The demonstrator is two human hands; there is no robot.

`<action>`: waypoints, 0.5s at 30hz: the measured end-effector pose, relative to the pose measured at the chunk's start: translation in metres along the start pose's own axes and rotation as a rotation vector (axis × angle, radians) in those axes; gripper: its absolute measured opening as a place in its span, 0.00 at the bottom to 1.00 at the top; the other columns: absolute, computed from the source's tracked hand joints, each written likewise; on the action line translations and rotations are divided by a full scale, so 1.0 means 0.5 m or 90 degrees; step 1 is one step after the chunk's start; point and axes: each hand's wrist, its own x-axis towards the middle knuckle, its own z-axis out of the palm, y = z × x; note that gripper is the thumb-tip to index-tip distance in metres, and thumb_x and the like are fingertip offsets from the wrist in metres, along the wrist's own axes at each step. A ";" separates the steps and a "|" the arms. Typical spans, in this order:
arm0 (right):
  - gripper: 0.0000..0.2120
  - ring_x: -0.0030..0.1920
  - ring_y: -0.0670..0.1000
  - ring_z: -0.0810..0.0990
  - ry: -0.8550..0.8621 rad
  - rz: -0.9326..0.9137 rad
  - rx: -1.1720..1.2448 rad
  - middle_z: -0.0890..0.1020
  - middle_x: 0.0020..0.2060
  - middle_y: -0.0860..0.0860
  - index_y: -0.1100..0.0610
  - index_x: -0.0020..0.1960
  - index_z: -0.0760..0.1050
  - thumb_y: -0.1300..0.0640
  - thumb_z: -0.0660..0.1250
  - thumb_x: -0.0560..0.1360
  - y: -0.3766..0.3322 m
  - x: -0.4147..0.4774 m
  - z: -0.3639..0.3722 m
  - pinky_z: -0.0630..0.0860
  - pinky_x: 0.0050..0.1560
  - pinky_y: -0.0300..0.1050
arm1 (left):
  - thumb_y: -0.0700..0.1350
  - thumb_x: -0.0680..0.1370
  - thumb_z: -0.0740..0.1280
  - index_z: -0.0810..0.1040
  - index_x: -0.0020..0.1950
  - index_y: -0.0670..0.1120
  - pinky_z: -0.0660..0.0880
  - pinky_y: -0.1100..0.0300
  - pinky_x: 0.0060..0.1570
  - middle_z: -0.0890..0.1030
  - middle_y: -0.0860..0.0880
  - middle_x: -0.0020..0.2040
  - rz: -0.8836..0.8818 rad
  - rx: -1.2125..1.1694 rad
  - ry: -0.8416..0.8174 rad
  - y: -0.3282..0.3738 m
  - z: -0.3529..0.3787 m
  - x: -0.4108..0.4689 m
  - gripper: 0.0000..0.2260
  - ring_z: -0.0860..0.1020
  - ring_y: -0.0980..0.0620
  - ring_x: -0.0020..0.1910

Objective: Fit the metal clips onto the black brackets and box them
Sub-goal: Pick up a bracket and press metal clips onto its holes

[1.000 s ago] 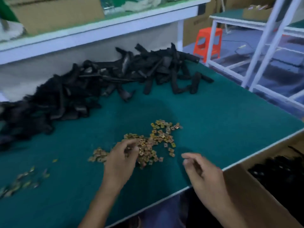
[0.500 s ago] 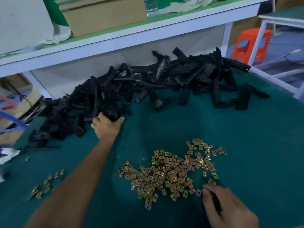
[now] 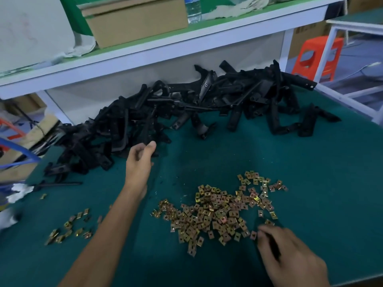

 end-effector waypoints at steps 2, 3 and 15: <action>0.16 0.31 0.48 0.82 -0.008 0.004 -0.004 0.84 0.37 0.46 0.51 0.46 0.85 0.45 0.60 0.75 0.001 -0.005 0.001 0.76 0.26 0.41 | 0.62 0.81 0.63 0.77 0.60 0.44 0.73 0.51 0.64 0.82 0.58 0.57 -0.009 -0.040 -0.055 0.021 -0.008 -0.056 0.22 0.77 0.58 0.62; 0.17 0.32 0.48 0.82 -0.015 0.010 -0.001 0.84 0.38 0.46 0.50 0.47 0.85 0.45 0.60 0.76 0.000 -0.007 0.001 0.76 0.26 0.43 | 0.62 0.82 0.60 0.77 0.59 0.43 0.71 0.50 0.66 0.83 0.54 0.59 -0.026 -0.078 -0.079 0.031 -0.012 -0.083 0.23 0.78 0.54 0.64; 0.44 0.63 0.51 0.72 -0.087 0.037 0.085 0.69 0.68 0.47 0.30 0.77 0.55 0.32 0.73 0.67 -0.002 -0.009 -0.042 0.81 0.30 0.53 | 0.65 0.71 0.73 0.84 0.53 0.37 0.76 0.39 0.57 0.80 0.35 0.44 -0.345 -0.212 -0.453 0.039 -0.012 -0.392 0.30 0.80 0.40 0.41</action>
